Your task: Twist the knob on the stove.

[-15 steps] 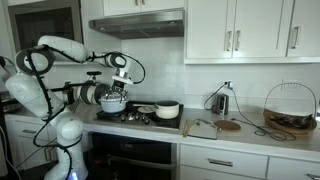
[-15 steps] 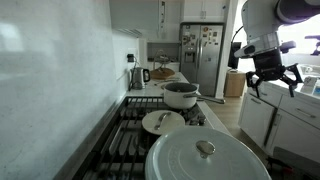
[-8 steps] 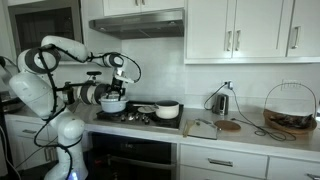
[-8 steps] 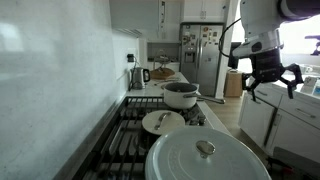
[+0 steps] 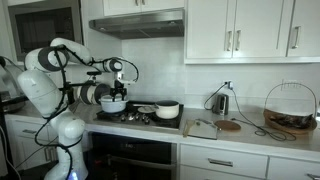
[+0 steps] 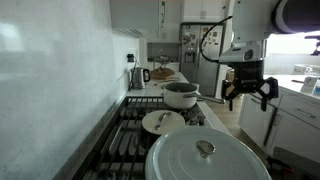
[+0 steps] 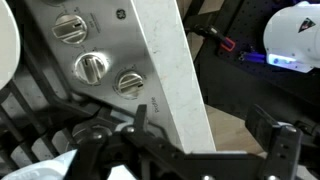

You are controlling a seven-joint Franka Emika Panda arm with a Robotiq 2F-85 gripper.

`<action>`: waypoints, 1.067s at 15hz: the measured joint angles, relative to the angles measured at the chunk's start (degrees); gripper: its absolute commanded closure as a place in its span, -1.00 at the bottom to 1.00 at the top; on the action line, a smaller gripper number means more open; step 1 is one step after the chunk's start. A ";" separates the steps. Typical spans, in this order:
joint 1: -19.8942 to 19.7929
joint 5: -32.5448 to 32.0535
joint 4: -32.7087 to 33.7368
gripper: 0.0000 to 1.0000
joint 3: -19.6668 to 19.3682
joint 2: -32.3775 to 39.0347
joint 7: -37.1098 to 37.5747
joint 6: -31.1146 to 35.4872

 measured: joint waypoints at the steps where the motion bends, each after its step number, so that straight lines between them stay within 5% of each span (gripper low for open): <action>1: -0.01 -0.21 -0.36 -1.00 0.54 0.87 0.00 2.56; 6: -0.42 -3.63 -1.85 -1.00 1.57 5.11 0.09 13.01; 16: -1.58 -6.26 -2.15 -1.00 1.84 11.73 0.09 22.94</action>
